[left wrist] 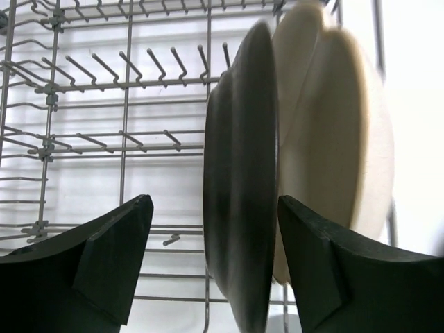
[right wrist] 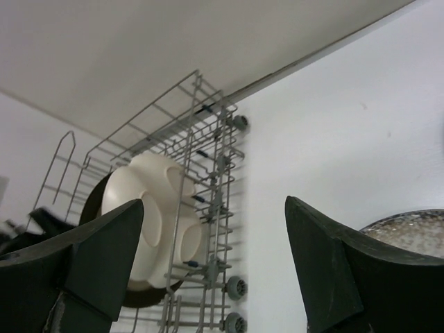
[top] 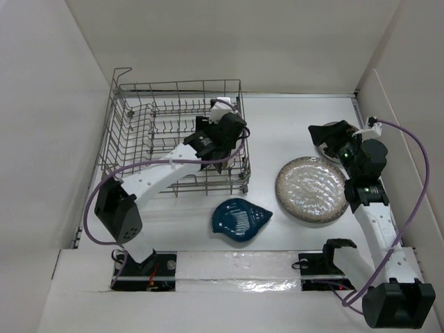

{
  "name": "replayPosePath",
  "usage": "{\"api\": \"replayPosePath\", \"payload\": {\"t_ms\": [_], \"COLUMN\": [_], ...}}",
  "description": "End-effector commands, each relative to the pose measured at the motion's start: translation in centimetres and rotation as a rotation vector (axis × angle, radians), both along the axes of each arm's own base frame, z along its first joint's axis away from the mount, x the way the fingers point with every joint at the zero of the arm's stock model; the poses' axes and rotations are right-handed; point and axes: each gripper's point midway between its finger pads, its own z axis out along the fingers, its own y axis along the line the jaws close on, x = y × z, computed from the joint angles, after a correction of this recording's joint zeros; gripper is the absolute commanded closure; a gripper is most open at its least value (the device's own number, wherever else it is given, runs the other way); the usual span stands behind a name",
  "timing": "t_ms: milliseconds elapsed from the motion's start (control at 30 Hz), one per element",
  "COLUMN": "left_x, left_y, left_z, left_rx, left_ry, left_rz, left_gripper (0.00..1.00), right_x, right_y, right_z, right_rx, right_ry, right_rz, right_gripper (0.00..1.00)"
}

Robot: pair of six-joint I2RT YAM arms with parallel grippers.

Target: Load the plates into the dish rack

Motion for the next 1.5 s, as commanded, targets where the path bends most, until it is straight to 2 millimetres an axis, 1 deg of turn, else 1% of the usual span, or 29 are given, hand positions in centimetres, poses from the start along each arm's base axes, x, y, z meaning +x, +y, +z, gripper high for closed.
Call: {"api": "replayPosePath", "payload": {"t_ms": [0, 100, 167, 200, 233, 267, 300, 367, 400, 433, 500, 533, 567, 600, 633, 700, 733, 767, 800, 833, 900, 933, 967, 1000, 1067, 1100, 1167, 1333, 1467], "left_x": [-0.4, -0.7, -0.7, -0.9, -0.9, -1.6, -1.8, -3.1, -3.5, -4.0, -5.4, -5.7, -6.5, -7.0, -6.8, -7.9, -7.8, -8.5, -8.6, -8.8, -9.2, -9.4, -9.6, -9.7, -9.9, -9.8, -9.7, -9.7, -9.3], "left_y": [0.4, 0.9, 1.2, 1.2, 1.4, 1.1, 1.3, 1.3, 1.6, 1.6, 2.2, 2.3, 3.0, 3.2, 3.9, 4.1, 4.5, 4.6, 4.6, 4.7, 4.9, 4.7, 4.5, 4.3, 3.6, 3.5, 3.6, 4.3, 4.7], "left_z": [7.1, 9.5, 11.0, 11.4, 11.8, 12.8, 13.0, 14.4, 14.8, 14.6, 15.9, 15.3, 16.0, 16.1, 15.1, 15.5, 14.9, 15.3, 15.4, 15.3, 15.7, 15.8, 15.8, 15.8, 15.6, 15.5, 15.4, 15.7, 15.4], "left_rx": [-0.184, -0.249, -0.286, -0.294, -0.307, -0.342, -0.357, -0.410, -0.423, -0.431, -0.467, -0.465, -0.483, -0.493, -0.491, -0.525, -0.523, -0.541, -0.545, -0.545, -0.556, -0.570, -0.576, -0.582, -0.594, -0.592, -0.590, -0.582, -0.567], "left_ry": [-0.123, -0.157, -0.180, -0.182, -0.185, -0.192, -0.198, -0.216, -0.225, -0.222, -0.254, -0.246, -0.268, -0.274, -0.271, -0.288, -0.290, -0.301, -0.306, -0.308, -0.323, -0.328, -0.326, -0.322, -0.308, -0.303, -0.301, -0.324, -0.328], "left_rz": [-0.014, -0.062, -0.082, -0.094, -0.099, -0.135, -0.144, -0.203, -0.217, -0.237, -0.282, -0.294, -0.308, -0.317, -0.305, -0.334, -0.323, -0.345, -0.351, -0.353, -0.361, -0.378, -0.390, -0.404, -0.436, -0.438, -0.430, -0.402, -0.375], "left_gripper": [0.30, 0.28, 0.27, 0.28, 0.29, 0.31, 0.38, 0.49, 0.62, 0.70, 0.90, 0.94, 0.98, 1.00, 1.00, 1.00, 0.97, 0.94, 0.88, 0.86, 0.81, 0.76, 0.76, 0.71, 0.68, 0.67, 0.66, 0.63, 0.63], "right_x": [0.5, 1.0, 1.3, 1.4, 1.4, 1.4, 1.1, 0.7, 0.4, -0.2, -0.5, -0.9, -1.1, -1.0, -1.0, -1.4, -1.3, -1.2, -0.7, -0.7, 0.0, 0.7, 1.0, 1.5, 3.1, 3.4, 4.3, 6.5, 7.2], "right_y": [-2.4, -4.9, -6.2, -7.6, -8.6, -10.2, -12.3, -15.0, -16.2, -18.3, -20.2, -21.5, -22.2, -22.8, -23.3, -24.6, -25.1, -25.3, -25.4, -25.7, -26.0, -25.8, -25.8, -25.6, -24.8, -25.1, -24.5, -24.1, -23.5], "right_z": [1.2, 0.4, -0.4, -0.7, -1.2, -2.2, -2.9, -4.8, -5.4, -6.0, -7.9, -8.6, -9.6, -11.4, -12.5, -14.5, -16.1, -16.9, -17.1, -18.7, -18.9, -19.7, -19.8, -20.0, -20.3, -20.3, -20.7, -23.6, -25.6], "right_rx": [0.020, 0.019, 0.022, 0.021, 0.019, 0.017, 0.018, 0.021, 0.027, 0.034, 0.053, 0.075, 0.092, 0.116, 0.152, 0.192, 0.214, 0.236, 0.238, 0.265, 0.282, 0.307, 0.322, 0.332, 0.340, 0.341, 0.340, 0.403, 0.452], "right_ry": [-0.020, 0.009, 0.030, 0.040, 0.053, 0.077, 0.094, 0.137, 0.151, 0.163, 0.201, 0.216, 0.237, 0.278, 0.297, 0.334, 0.361, 0.376, 0.371, 0.417, 0.410, 0.427, 0.432, 0.441, 0.458, 0.456, 0.475, 0.539, 0.569], "right_rz": [-0.093, -0.177, -0.216, -0.261, -0.298, -0.362, -0.431, -0.524, -0.560, -0.624, -0.678, -0.721, -0.744, -0.756, -0.771, -0.807, -0.813, -0.799, -0.783, -0.788, -0.782, -0.766, -0.761, -0.751, -0.732, -0.740, -0.733, -0.702, -0.682], "right_gripper": [0.16, 0.20, 0.27, 0.29, 0.44, 0.53, 0.73, 0.92, 0.99, 1.00, 1.00, 1.00, 0.94, 0.82, 0.56, 0.35, 0.25, 0.23, 0.22, 0.22, 0.23, 0.23, 0.23, 0.24, 0.26, 0.26, 0.26, 0.28, 0.31]}}
